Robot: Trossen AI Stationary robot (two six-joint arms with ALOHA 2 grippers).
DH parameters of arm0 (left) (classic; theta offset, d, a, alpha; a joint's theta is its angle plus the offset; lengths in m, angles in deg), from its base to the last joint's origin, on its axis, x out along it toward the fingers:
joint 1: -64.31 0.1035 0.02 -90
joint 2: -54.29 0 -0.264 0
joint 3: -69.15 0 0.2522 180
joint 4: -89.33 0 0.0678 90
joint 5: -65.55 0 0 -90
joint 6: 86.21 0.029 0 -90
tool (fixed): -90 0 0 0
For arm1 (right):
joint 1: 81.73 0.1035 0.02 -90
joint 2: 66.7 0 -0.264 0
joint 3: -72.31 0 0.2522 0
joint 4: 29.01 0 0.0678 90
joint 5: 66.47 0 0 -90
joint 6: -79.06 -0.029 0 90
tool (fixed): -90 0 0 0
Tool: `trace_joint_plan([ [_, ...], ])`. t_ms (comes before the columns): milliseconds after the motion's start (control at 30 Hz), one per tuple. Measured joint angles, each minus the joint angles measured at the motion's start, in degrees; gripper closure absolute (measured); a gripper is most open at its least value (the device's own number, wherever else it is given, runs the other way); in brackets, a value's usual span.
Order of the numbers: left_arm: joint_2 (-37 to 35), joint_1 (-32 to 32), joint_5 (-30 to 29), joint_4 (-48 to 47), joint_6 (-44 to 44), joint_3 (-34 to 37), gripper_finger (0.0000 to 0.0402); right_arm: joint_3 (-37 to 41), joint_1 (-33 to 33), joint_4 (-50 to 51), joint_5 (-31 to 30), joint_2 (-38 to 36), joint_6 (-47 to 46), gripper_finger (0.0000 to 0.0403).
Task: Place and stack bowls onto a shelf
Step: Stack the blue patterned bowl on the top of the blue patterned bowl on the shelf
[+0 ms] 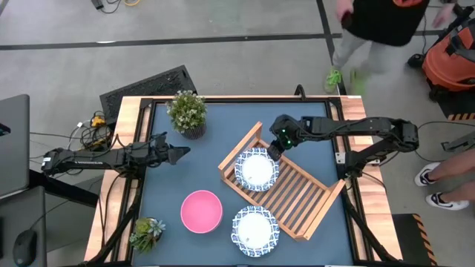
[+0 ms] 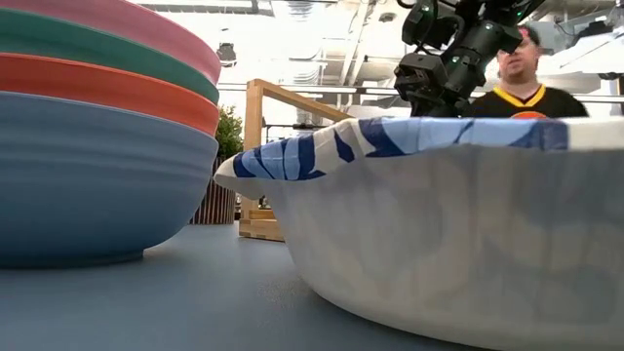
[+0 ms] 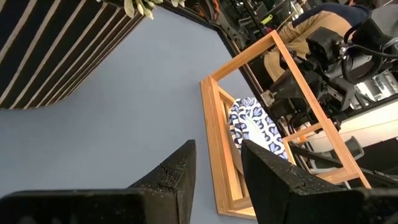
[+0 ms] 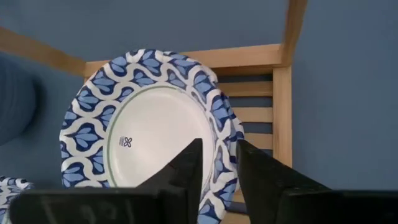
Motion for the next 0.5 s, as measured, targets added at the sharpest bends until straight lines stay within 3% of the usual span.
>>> trace_joint_plan([
  [500,0.0,0.0,0.0,0.8,0.0,0.0,0.0289,-8.1,-0.3,2.0,0.2,-0.1,3.8,0.027],
])
